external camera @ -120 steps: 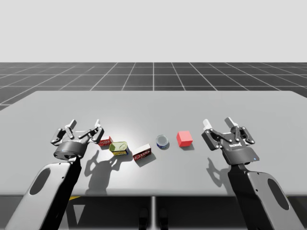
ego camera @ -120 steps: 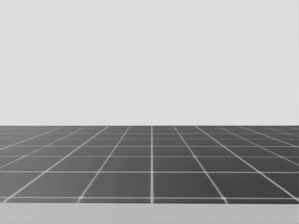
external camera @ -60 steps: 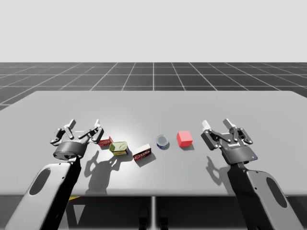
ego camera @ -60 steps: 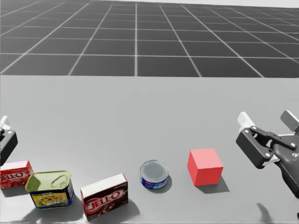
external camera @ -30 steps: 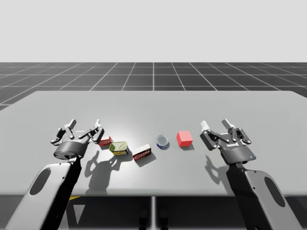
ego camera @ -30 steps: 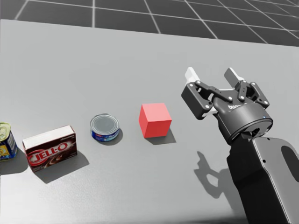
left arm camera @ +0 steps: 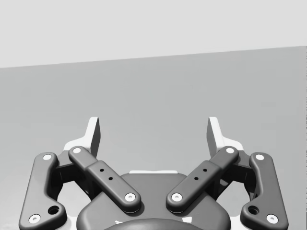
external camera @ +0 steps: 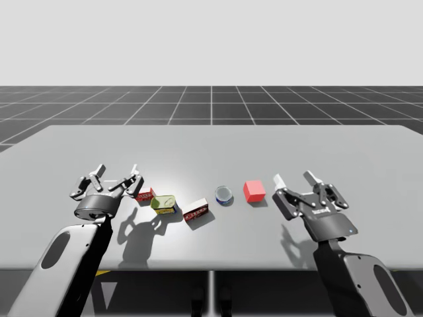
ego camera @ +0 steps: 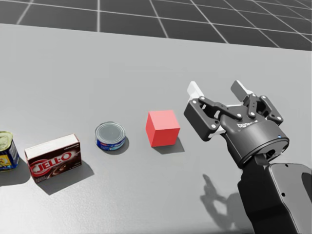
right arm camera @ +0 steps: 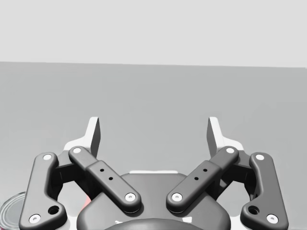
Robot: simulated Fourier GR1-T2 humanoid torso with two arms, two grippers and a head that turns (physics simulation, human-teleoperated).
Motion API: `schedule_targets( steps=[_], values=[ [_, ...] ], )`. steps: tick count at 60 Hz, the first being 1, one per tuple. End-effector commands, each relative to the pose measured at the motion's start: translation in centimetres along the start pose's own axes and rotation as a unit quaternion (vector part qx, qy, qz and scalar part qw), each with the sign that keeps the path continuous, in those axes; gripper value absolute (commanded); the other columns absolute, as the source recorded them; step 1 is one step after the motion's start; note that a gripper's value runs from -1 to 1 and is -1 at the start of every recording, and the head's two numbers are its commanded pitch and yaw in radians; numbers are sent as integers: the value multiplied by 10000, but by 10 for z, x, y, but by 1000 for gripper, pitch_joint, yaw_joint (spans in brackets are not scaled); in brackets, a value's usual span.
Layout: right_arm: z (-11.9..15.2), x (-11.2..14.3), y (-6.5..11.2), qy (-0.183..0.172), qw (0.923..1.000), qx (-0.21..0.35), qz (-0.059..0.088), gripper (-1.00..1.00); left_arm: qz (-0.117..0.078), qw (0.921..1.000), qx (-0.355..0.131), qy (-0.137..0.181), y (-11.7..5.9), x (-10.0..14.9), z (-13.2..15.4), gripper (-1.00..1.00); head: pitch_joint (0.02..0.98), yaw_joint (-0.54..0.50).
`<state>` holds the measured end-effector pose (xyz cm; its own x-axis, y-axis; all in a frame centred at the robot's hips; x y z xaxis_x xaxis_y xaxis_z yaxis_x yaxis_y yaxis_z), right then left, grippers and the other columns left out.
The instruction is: Find the red cube and pick it up.
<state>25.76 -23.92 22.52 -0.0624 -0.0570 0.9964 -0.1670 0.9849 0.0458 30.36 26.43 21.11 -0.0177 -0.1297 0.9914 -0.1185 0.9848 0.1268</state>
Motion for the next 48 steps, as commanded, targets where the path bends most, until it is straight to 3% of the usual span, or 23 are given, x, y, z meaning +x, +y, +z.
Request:
schedule_targets(
  steps=[1, 21, 27, 41, 48],
  values=[
    [18, -17, 17, 255, 9996, 83, 30, -1000, 61, 10000, -49, -45, 0, 0, 0, -1000, 772, -243],
    [35, -42, 35, 615, 9979, 156, -121, -1000, 269, 9995, -151, -58, 2, 2, -1, -1000, 777, -246],
    [32, -51, 37, 719, 9973, 119, -101, -1000, 433, 9988, -245, -19, 3, 3, 0, -1000, 780, -245],
    [18, -75, 45, 1036, 9943, 151, -188, -1000, 477, 9985, -254, -39, 3, 4, 0, -1000, 784, -244],
    [9, -82, 50, 1112, 9936, 147, -120, -1000, 470, 9986, -248, -46, 3, 4, 1, -1000, 785, -243]
  ],
)
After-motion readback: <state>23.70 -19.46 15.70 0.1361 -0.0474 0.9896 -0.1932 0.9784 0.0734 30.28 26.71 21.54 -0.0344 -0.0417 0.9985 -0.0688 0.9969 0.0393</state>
